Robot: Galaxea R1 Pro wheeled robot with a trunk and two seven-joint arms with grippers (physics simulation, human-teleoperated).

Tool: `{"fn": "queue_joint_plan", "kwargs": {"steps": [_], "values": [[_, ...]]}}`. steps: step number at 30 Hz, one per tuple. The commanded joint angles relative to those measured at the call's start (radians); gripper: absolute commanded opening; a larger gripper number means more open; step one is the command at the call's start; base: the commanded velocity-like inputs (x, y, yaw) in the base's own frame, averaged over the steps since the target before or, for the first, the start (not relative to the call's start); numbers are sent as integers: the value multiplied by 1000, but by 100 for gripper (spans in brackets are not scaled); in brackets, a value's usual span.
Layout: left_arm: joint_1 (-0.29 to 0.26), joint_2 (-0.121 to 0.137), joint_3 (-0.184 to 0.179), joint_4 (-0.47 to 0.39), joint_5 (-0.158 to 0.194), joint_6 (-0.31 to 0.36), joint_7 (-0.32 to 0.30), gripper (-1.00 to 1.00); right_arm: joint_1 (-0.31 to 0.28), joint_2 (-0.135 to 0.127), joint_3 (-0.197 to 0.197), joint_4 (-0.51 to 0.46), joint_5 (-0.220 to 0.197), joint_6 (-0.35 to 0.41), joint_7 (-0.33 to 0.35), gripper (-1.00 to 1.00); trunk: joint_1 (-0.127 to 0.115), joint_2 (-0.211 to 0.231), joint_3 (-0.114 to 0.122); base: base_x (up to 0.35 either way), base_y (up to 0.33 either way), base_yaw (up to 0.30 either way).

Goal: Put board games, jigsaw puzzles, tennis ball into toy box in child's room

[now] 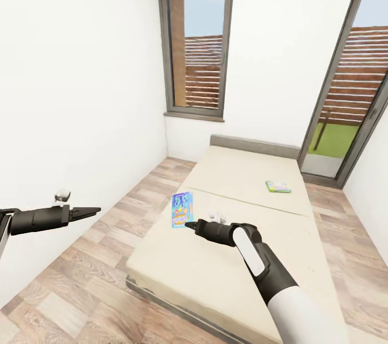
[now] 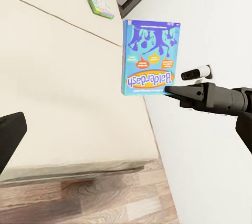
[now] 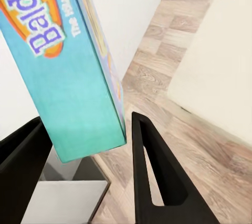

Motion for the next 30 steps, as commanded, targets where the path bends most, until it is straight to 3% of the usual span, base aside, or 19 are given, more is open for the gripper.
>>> {"fn": "queue_joint_plan", "kwargs": {"steps": [1, 25, 30], "values": [[-1, 0, 1, -1, -10, 10, -9, 100, -1, 0, -1, -1, 1, 4, 5, -100, 1, -2, -2, 0, 0, 273], [-1, -2, 0, -1, -8, 9, -7, 100, -1, 0, 0, -1, 2, 2, 5, -100, 1, -2, 11, 0, 0, 275], [-1, -9, 0, -1, -8, 9, -6, 100, -1, 0, 19, -1, 2, 0, 4, -100, 1, -2, 12, 0, 0, 280]]}}
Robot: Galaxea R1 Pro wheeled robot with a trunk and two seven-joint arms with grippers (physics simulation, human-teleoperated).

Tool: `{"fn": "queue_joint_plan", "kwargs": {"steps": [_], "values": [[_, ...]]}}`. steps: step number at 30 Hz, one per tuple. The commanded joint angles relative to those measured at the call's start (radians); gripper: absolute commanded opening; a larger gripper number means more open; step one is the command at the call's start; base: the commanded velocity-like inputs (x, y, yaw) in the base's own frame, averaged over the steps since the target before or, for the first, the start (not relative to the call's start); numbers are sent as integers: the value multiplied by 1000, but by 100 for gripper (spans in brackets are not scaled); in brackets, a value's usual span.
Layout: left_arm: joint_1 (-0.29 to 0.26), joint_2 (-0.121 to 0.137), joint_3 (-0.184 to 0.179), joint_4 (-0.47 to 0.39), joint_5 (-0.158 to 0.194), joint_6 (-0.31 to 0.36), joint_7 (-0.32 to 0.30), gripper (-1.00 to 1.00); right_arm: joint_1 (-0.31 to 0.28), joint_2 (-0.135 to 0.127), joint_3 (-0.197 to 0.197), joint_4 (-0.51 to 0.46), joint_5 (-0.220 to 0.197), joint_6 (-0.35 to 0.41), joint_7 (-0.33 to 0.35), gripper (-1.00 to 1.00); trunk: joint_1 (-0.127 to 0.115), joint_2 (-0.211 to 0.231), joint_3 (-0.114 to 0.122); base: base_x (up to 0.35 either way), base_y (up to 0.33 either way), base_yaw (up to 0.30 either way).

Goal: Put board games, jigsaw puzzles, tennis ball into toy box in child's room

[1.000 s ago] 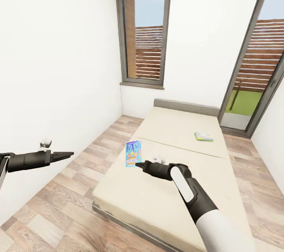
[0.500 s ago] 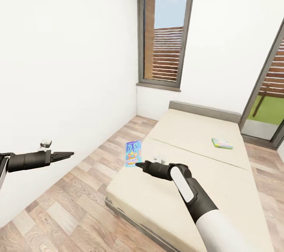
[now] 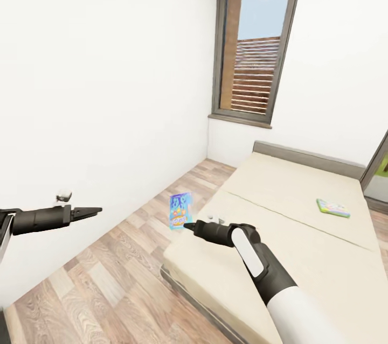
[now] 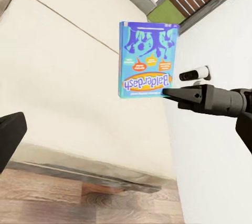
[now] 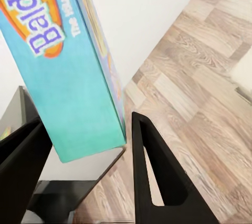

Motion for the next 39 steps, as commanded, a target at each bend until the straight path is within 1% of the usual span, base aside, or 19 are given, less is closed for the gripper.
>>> {"fn": "queue_joint_plan", "kwargs": {"steps": [1, 11, 39], "values": [[-1, -3, 1, -1, -10, 10, -9, 100, -1, 0, 0, -1, 1, 4, 4, -100, 1, -2, -2, 0, 0, 282], [-1, -13, 1, -1, -11, 10, -3, 100, -1, 0, 2, -1, 2, 3, 4, -100, 1, -2, -2, 0, 0, 283], [-1, -15, 0, -1, -10, 10, 4, 100, -1, 0, 2, -1, 2, 2, 3, -100, 1, -2, -2, 0, 0, 284]]}}
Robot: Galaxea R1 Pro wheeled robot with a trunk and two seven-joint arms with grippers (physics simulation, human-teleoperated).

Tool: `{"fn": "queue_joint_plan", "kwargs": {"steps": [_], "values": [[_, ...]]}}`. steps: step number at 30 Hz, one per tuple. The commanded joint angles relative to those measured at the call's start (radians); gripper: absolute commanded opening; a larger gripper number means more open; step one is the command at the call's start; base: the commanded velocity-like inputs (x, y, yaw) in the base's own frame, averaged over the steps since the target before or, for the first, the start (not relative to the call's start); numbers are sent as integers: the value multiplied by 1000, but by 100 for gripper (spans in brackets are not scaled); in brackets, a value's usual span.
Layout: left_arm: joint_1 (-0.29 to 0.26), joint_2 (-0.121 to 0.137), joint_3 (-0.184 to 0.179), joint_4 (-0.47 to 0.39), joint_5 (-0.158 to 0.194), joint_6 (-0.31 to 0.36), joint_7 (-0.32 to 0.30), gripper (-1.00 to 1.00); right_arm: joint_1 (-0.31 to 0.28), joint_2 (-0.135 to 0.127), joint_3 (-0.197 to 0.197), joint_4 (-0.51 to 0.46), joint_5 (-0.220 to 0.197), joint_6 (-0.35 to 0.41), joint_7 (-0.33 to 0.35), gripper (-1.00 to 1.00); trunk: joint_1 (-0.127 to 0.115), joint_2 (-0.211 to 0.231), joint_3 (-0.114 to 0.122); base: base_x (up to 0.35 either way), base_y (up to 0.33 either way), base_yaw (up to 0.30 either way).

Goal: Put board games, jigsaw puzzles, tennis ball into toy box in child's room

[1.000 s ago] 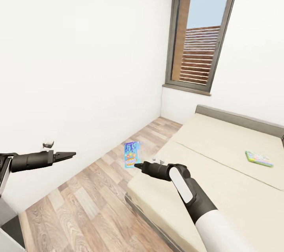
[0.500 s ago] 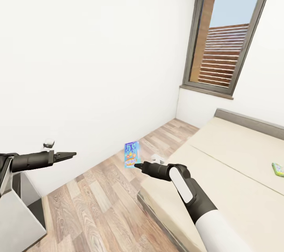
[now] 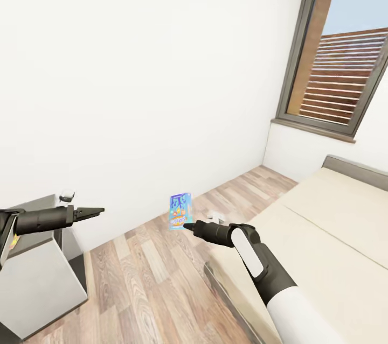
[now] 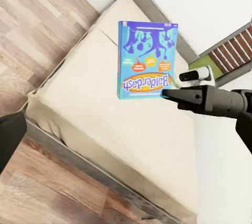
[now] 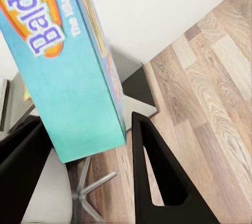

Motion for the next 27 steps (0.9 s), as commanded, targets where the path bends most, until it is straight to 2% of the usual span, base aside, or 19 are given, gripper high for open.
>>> {"fn": "queue_joint_plan", "kwargs": {"steps": [1, 27], "values": [[-1, 0, 1, -1, -10, 10, -9, 100, -1, 0, -1, -1, 0, 4, 5, -100, 1, -2, -2, 0, 0, 285], [-1, 0, 1, -1, -11, 10, -8, 100, -1, 0, -1, -1, 0, 4, 6, -100, 1, -2, -2, 0, 0, 286]]}}
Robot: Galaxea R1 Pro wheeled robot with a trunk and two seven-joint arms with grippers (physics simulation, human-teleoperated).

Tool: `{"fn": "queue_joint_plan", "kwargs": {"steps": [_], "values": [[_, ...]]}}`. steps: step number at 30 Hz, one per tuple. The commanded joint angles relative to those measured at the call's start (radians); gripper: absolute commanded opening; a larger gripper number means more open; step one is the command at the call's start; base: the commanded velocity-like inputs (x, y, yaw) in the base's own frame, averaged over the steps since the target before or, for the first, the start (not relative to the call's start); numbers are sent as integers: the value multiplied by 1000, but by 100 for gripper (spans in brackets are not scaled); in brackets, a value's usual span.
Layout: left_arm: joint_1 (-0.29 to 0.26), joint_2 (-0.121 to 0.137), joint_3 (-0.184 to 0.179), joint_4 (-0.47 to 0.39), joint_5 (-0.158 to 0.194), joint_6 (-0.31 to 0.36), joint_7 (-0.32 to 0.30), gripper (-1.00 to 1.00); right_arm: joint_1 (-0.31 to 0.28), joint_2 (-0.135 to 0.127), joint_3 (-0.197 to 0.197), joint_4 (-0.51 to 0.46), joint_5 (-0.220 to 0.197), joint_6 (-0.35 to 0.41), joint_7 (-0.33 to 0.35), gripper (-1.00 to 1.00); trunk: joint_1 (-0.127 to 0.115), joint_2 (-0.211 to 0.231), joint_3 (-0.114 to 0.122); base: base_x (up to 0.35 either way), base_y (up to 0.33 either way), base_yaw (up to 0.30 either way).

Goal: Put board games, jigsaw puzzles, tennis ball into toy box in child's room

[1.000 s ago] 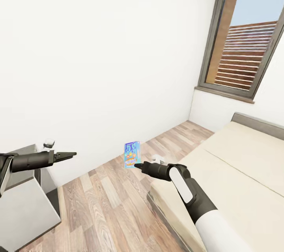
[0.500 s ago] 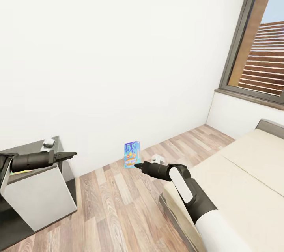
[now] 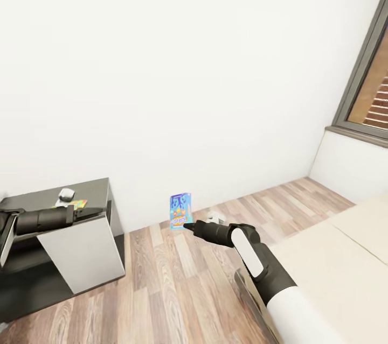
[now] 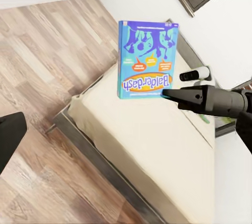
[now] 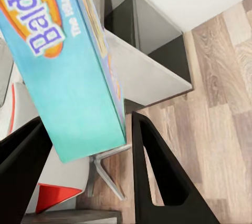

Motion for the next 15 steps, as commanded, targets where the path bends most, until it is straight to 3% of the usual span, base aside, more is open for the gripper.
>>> {"fn": "queue_joint_plan", "kwargs": {"steps": [1, 15], "values": [[-1, 0, 1, -1, -10, 10, -9, 100, -1, 0, -1, -1, 0, 4, 4, -100, 1, -2, -2, 0, 0, 286], [-1, 0, 1, -1, -10, 10, -9, 100, -1, 0, 0, -1, 0, 4, 5, -100, 1, -2, -2, 0, 0, 286]]}}
